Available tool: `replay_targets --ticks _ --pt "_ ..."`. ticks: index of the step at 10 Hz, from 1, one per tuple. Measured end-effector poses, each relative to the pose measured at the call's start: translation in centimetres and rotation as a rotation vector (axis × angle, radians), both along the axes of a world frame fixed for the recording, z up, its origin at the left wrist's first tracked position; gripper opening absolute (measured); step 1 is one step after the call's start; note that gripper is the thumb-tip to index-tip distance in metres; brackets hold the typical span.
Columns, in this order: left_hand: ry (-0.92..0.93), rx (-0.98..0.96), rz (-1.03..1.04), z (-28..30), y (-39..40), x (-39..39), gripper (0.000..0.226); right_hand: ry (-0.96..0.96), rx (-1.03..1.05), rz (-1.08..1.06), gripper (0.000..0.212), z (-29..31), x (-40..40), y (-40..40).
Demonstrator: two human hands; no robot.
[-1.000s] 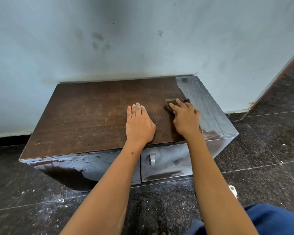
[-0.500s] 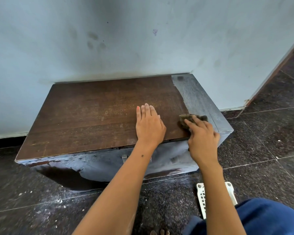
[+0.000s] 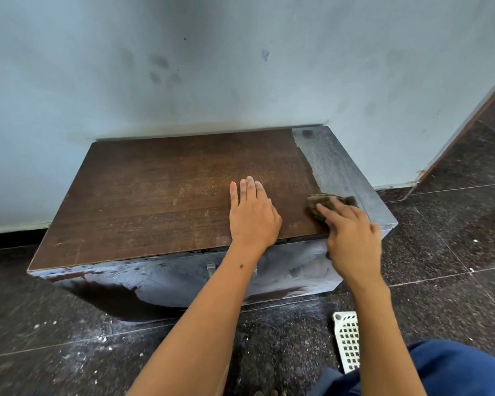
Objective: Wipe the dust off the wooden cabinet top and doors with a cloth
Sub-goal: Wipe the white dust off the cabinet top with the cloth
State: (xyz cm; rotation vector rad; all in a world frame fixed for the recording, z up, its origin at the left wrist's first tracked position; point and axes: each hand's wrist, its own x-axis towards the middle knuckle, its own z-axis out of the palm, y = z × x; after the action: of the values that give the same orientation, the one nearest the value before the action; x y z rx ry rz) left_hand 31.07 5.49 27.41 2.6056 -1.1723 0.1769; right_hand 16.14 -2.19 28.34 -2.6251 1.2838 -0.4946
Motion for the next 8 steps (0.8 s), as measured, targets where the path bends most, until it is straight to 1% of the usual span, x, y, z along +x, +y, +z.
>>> replay_targets --ticks 1,2,3,5,6,7,8 --pt "-0.008 0.001 0.003 -0.1 -0.1 0.0 0.056 -0.075 0.046 -0.135 0.041 0.2 -1.0 -1.6" --pt "-0.014 -0.007 0.014 0.0 -0.2 -0.1 0.056 -0.053 0.050 -0.117 0.042 -0.1 0.7 -2.0" --pt "-0.009 -0.009 0.010 0.0 -0.2 -0.1 0.056 -0.049 0.056 -0.036 0.041 0.1 3.2 -3.7" --pt "0.004 -0.001 0.006 0.1 -0.1 -0.1 0.055 0.030 0.133 0.046 0.045 1.8 8.2 -8.1" --pt "0.000 0.002 0.005 0.1 0.0 -0.1 0.055 0.005 0.134 0.039 0.045 1.8 7.4 -7.6" --pt "-0.011 -0.005 0.002 0.1 0.1 -0.1 0.055 -0.086 0.143 -0.001 0.045 0.9 4.2 -5.7" --pt "-0.013 -0.007 0.000 0.0 0.0 -0.1 0.056 -0.139 0.074 -0.037 0.039 -0.2 2.1 -4.0"
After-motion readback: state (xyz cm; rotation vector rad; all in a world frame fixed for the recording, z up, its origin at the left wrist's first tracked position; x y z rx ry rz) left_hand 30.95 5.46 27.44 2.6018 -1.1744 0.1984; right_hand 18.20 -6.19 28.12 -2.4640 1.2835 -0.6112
